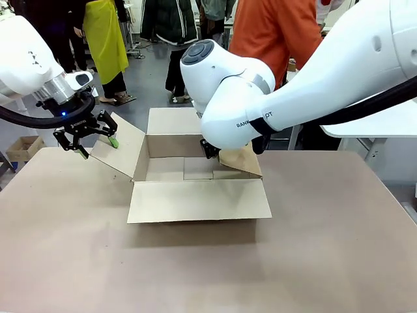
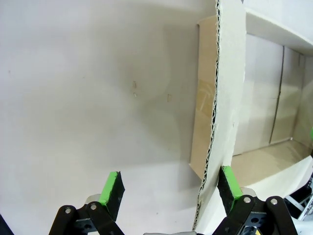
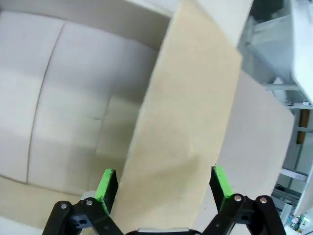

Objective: Pack the gift set into the box.
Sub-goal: Place both hands on the side flaps of the Package Box and spread them outward.

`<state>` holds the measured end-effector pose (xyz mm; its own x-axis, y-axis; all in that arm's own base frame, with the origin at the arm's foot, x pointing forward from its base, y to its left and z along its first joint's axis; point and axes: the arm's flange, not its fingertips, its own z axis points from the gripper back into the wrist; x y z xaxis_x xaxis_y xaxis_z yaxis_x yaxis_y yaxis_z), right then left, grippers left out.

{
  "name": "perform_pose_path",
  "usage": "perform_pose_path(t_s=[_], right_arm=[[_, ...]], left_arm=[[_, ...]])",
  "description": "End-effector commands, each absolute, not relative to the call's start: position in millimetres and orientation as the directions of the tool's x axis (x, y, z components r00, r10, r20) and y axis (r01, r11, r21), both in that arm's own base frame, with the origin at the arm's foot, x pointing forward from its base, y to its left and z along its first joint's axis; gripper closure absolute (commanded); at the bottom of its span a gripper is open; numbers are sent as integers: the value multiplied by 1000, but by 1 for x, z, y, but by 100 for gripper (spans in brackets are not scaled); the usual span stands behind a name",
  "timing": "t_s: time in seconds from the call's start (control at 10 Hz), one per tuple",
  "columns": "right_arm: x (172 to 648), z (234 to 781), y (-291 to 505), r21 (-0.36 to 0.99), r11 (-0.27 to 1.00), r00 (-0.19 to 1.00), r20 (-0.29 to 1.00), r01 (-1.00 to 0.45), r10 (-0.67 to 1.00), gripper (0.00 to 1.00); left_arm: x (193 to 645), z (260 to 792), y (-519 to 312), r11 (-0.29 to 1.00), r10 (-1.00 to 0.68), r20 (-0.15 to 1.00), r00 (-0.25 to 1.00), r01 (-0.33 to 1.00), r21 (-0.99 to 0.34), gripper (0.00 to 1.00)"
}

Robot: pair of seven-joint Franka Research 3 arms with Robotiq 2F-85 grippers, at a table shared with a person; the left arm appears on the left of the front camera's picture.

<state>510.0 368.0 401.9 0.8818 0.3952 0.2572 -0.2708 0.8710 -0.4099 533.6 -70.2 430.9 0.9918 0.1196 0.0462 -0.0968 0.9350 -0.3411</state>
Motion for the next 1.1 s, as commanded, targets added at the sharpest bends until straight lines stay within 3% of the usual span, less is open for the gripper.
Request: perform_pose_path(t_s=[0.0, 0.5, 1.0], right_arm=[[510, 404, 376, -459, 860, 886, 273, -221, 374, 0], [501, 466, 326, -514, 852, 893, 331, -102, 306, 0], [503, 485, 241, -426, 904, 898, 414, 44, 152, 0]], left_arm=[[532, 434, -72, 939, 132, 51, 990, -108, -326, 0], [532, 434, -72, 939, 132, 51, 990, -108, -326, 0], [532, 434, -72, 939, 132, 51, 990, -108, -326, 0]])
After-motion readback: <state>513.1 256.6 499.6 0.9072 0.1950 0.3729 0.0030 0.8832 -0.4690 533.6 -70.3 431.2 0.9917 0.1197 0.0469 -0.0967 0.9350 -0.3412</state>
